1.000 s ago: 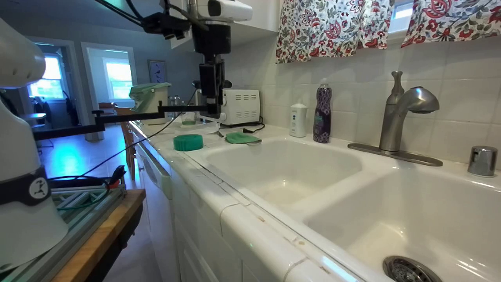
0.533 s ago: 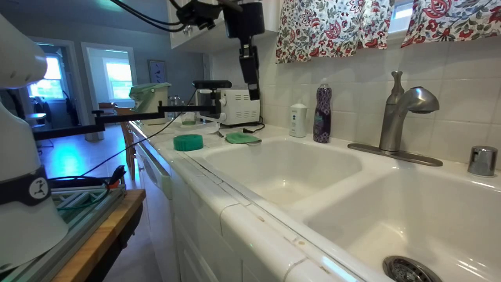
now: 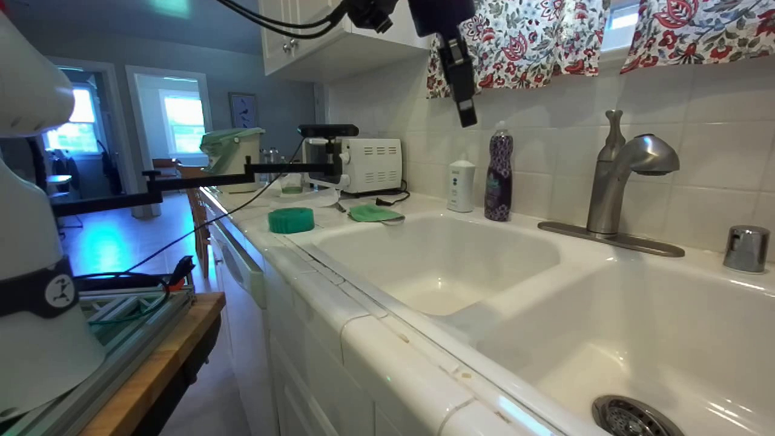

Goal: Turn the faucet and turn on the tap

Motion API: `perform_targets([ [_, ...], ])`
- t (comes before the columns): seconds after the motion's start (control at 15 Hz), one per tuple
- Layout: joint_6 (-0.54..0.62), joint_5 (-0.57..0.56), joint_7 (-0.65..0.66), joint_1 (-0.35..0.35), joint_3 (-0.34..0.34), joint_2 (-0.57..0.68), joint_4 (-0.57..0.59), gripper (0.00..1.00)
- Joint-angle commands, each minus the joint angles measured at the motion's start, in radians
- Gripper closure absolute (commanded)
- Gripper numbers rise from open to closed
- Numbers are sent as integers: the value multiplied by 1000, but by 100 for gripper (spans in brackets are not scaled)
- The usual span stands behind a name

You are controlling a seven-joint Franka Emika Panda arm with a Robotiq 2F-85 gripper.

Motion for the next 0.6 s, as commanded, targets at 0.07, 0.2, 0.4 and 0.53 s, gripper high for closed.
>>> perform_targets([
  [0.07,48,-39,33,-20,-4,102,120,100],
  [0.2,64,-58,37,-29,-8,151,187,100],
  [0.4,80,-79,43,-38,-17,222,293,100],
  [0.53,74,-98,59,-42,-24,260,361,100],
])
